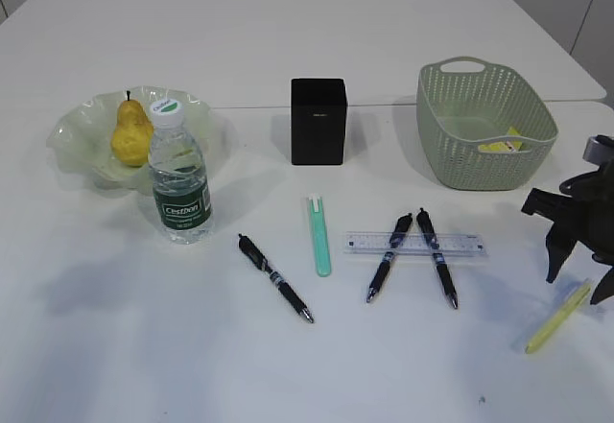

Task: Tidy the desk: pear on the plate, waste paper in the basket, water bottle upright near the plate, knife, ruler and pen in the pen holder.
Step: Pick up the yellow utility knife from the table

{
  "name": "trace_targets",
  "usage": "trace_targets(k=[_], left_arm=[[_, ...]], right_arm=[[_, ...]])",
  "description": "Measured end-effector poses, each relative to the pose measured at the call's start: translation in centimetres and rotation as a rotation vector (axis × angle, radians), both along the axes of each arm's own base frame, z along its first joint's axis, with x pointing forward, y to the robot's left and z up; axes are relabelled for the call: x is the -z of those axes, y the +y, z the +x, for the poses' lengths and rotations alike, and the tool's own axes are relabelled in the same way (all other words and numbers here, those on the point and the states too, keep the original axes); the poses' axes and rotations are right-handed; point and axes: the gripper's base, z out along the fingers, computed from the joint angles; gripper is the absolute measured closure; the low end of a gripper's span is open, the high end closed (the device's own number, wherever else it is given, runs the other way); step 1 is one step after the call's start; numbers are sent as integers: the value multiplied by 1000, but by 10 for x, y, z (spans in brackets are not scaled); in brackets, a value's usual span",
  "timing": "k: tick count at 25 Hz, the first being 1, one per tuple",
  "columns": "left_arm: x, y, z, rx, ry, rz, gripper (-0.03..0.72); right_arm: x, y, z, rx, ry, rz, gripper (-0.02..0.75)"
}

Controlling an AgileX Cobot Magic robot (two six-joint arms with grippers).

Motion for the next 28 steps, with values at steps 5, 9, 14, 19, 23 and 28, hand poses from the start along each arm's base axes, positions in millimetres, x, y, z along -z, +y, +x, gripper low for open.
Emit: trace_targets(k=[5,9,14,19,23,28], left_arm=[[0,0,0,0,-1,2,178],[0,0,0,0,-1,2,178],[0,0,0,0,-1,2,178],[0,0,0,0,-1,2,178],[0,0,0,1,-1,6,178],[0,1,0,2,-2,9,178]], right_arm=[[10,-2,2,13,16,0,383],[12,-7,4,40,12,1,382],[15,-12,5,71,9,1,383],[22,-12,6,81,17,2,383],[28,-12,7,83,32,2,383],[36,-12,8,88,46,2,383]])
